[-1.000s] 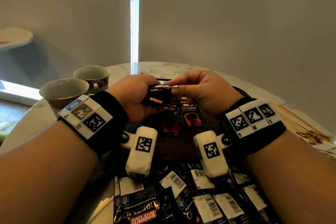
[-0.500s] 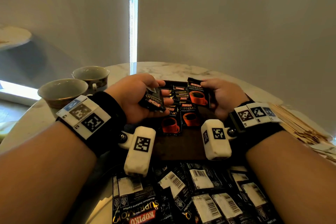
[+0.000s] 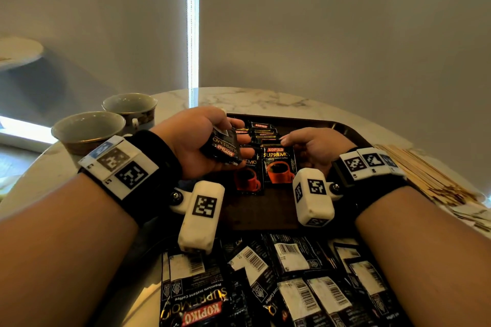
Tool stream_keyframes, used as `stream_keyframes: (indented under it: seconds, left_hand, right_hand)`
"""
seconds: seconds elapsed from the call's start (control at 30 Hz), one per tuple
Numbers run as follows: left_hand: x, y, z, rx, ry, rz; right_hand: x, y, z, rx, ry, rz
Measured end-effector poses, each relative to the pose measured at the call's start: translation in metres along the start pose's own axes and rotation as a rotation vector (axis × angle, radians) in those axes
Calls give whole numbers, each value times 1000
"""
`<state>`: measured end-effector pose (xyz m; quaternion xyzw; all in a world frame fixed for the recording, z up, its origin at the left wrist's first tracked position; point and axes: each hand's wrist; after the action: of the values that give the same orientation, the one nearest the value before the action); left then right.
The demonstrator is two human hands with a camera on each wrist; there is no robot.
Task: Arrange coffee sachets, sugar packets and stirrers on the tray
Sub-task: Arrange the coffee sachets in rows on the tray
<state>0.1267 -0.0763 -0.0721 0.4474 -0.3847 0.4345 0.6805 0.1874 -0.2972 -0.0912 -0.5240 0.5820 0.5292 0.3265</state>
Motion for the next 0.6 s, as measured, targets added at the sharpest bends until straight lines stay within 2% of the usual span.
stream_keyframes:
  seconds: [0.23, 0.33, 0.47, 0.6]
  left_hand:
    - [-1, -3, -2, -2, -12, -21]
    - [-2, -6, -3, -10, -18, -41]
    - [-2, -7, -5, -16, -4, -38]
    - [-2, -6, -5, -20, 8, -43]
  right_hand:
    - [-4, 2, 1, -99, 154, 14]
    - [-3, 3, 4, -137, 168, -32]
    - [-2, 6, 2, -26, 163, -110]
    - [-1, 2, 1, -17, 181, -121]
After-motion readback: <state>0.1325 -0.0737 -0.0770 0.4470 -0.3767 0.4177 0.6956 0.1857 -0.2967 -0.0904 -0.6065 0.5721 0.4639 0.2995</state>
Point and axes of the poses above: each hand's wrist, its own y-axis away from the middle knuckle, its own z-axis out of the palm, x = y × z, and after that the axes turned 3 degrees about -x, right-handed
